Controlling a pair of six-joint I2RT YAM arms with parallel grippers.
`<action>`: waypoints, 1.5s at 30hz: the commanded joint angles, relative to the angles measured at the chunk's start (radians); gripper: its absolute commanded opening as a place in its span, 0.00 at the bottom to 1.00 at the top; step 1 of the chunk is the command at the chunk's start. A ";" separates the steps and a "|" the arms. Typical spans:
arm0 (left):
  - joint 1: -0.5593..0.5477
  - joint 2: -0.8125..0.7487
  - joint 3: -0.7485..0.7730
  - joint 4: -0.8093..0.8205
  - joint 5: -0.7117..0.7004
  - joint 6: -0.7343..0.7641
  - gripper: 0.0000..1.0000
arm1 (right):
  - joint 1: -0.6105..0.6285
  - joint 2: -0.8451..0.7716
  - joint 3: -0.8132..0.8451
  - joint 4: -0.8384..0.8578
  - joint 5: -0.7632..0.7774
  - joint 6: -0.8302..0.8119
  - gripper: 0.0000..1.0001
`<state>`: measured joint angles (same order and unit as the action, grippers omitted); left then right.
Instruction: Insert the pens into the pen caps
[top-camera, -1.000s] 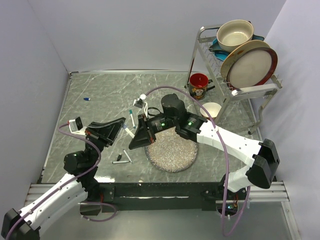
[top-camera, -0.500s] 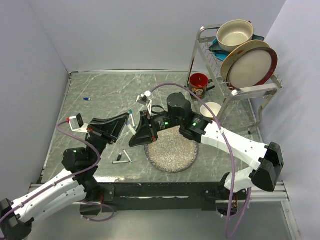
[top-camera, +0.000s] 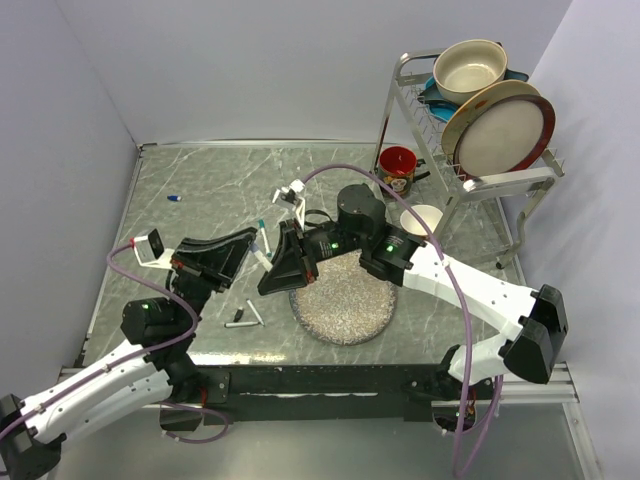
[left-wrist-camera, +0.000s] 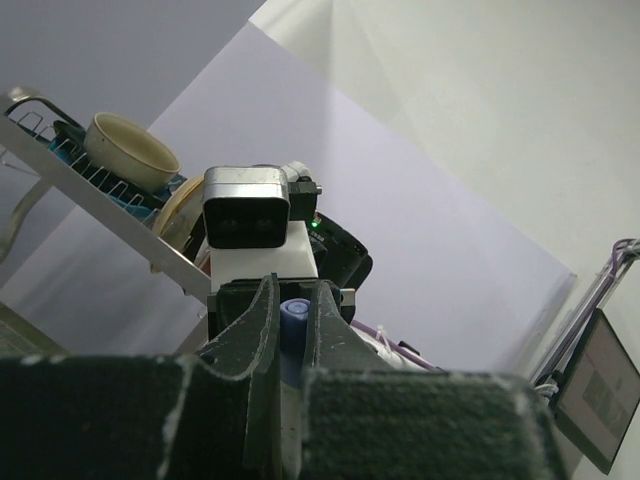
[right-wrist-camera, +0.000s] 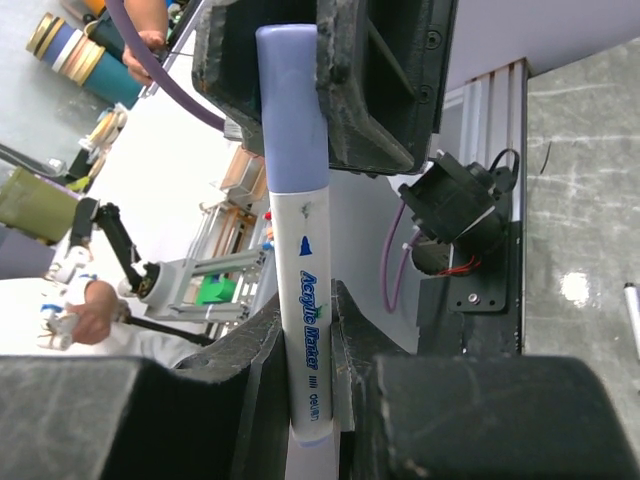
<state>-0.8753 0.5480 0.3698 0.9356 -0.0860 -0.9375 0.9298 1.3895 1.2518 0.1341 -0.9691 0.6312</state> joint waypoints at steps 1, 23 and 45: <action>-0.120 0.021 0.012 -0.582 0.451 0.012 0.01 | -0.063 -0.072 0.066 0.394 0.420 -0.033 0.00; 0.087 0.176 0.457 -0.916 0.242 0.149 0.01 | -0.046 -0.359 -0.425 0.351 0.429 -0.021 0.52; 0.720 0.749 0.653 -1.124 0.117 0.264 0.01 | 0.125 -0.675 -0.710 0.210 0.560 -0.073 1.00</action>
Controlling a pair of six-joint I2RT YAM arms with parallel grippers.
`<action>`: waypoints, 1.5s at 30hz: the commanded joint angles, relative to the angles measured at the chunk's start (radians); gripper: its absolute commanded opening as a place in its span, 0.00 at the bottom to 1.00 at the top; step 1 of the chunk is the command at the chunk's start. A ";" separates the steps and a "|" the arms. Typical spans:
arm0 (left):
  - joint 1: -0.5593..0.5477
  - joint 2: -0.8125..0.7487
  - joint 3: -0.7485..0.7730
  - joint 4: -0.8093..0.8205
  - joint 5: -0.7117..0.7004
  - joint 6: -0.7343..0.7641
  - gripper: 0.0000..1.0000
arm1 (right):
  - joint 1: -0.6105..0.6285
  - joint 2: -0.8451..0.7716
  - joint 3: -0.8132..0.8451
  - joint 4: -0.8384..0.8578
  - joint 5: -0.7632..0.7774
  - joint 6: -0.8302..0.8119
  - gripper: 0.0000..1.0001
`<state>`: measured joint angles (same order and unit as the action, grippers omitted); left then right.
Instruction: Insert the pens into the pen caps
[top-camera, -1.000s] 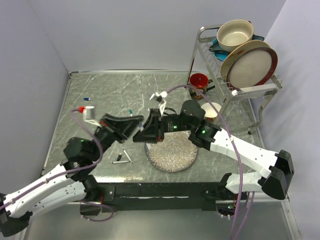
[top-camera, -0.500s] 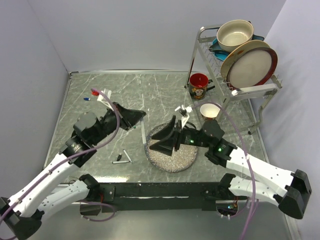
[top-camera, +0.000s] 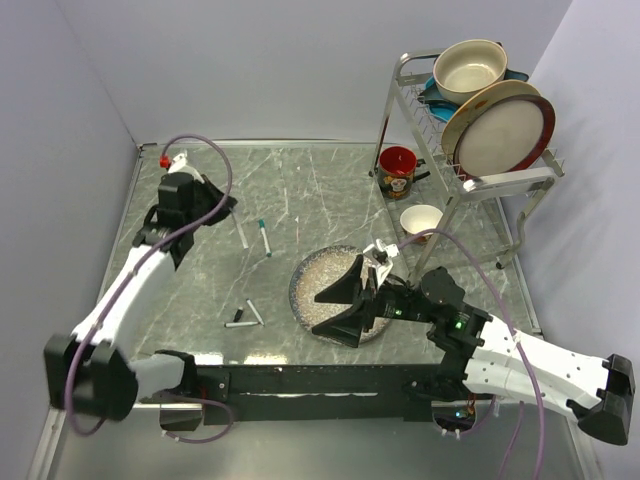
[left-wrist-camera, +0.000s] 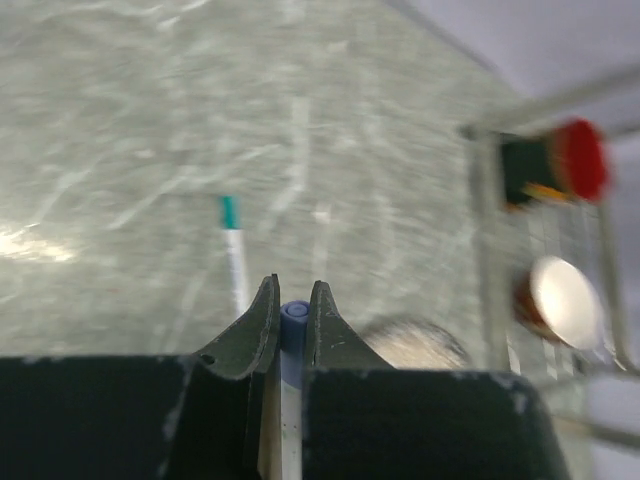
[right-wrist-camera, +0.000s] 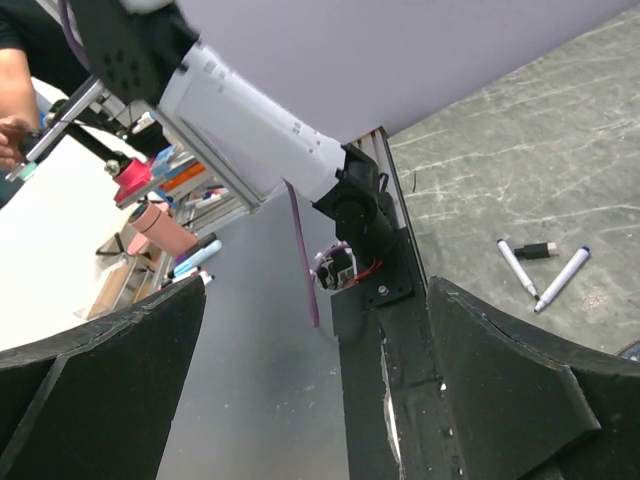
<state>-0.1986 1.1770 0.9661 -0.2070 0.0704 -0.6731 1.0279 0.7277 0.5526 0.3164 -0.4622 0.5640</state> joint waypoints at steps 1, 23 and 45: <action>0.047 0.156 0.071 0.023 -0.044 -0.006 0.01 | 0.031 -0.011 -0.011 0.023 0.065 -0.007 1.00; 0.045 0.685 0.264 -0.008 -0.116 0.013 0.13 | 0.047 0.038 0.026 0.020 0.059 0.008 1.00; 0.048 0.517 0.303 -0.166 -0.257 -0.069 0.65 | 0.057 -0.034 0.033 -0.031 0.092 0.036 1.00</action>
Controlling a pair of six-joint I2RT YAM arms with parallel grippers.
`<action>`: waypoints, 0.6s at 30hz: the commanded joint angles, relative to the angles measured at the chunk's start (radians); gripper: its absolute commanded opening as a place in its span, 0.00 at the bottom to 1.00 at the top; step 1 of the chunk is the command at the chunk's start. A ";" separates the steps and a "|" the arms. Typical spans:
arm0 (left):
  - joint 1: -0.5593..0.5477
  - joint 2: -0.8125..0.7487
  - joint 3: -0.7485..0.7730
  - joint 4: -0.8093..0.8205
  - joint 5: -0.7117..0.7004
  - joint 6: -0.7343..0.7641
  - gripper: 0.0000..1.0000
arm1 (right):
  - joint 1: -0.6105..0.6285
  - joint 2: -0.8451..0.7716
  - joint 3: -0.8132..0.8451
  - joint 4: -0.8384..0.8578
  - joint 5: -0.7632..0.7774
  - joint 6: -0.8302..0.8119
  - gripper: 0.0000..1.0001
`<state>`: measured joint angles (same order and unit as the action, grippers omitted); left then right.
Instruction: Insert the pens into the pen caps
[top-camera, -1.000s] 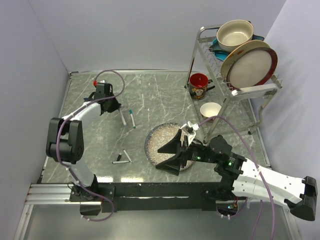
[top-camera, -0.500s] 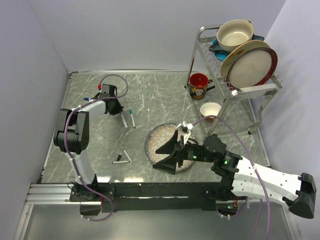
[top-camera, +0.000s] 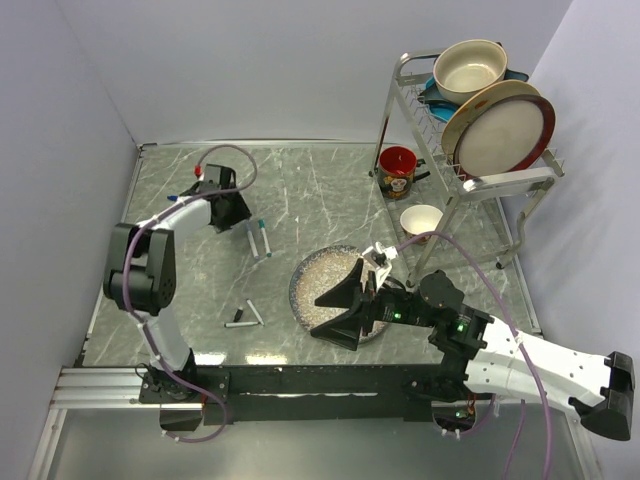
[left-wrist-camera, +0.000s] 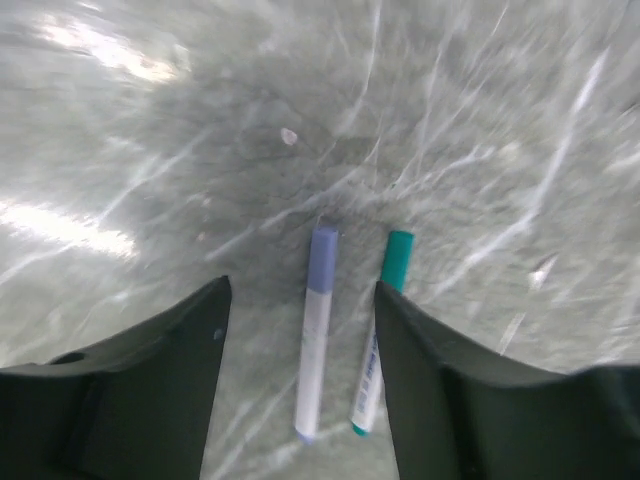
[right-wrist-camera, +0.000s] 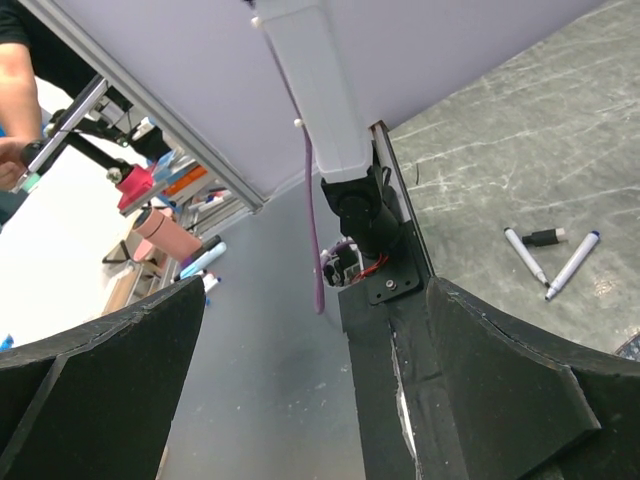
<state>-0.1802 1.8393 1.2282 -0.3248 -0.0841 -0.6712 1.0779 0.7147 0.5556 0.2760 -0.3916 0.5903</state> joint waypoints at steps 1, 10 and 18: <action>0.044 -0.173 0.043 -0.060 -0.111 -0.115 0.65 | 0.007 -0.023 0.030 0.006 0.022 0.008 1.00; 0.122 -0.251 0.022 -0.241 -0.158 -0.266 0.59 | 0.008 0.002 0.035 -0.078 0.133 -0.018 1.00; 0.119 -0.521 -0.297 -0.214 -0.092 -0.245 0.59 | 0.008 0.130 0.073 -0.166 0.250 0.032 1.00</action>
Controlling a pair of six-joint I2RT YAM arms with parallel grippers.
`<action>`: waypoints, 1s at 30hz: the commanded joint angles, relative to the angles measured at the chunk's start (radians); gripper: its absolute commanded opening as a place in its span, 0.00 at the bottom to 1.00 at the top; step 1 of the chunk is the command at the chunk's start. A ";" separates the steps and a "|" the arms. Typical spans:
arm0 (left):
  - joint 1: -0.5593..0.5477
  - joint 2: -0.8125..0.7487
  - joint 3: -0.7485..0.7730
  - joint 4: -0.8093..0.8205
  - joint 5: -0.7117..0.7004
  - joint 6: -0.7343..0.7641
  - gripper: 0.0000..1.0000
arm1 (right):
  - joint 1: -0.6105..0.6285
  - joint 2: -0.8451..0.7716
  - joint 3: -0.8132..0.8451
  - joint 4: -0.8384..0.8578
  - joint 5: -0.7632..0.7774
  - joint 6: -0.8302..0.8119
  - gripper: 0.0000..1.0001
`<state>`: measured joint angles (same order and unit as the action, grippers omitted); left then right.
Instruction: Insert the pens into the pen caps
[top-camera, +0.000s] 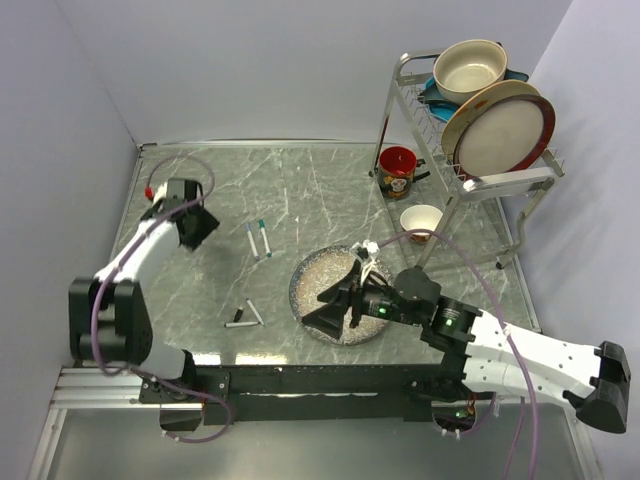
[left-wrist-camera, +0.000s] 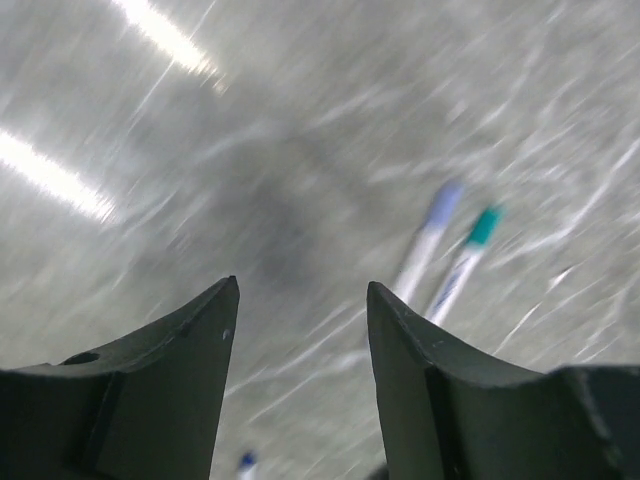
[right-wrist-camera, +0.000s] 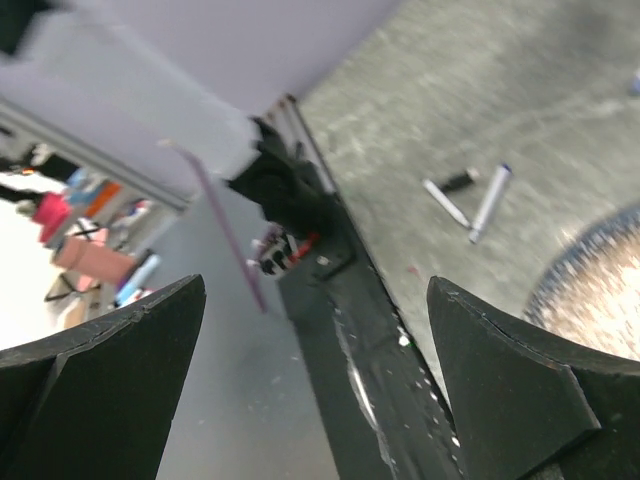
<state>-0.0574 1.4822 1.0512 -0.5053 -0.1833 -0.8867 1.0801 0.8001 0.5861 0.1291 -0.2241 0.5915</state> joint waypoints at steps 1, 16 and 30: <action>-0.004 -0.243 -0.150 -0.027 0.019 -0.032 0.59 | 0.007 0.060 0.046 -0.028 0.106 0.040 1.00; -0.010 -0.687 -0.523 -0.091 0.188 -0.236 0.56 | 0.029 0.330 0.090 -0.083 0.238 0.182 1.00; -0.100 -0.775 -0.424 0.059 0.190 0.082 0.54 | 0.089 0.354 0.113 -0.088 0.227 0.136 1.00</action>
<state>-0.1158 0.7288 0.4995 -0.5648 0.0261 -1.0042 1.1530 1.1908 0.6624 0.0135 -0.0162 0.7486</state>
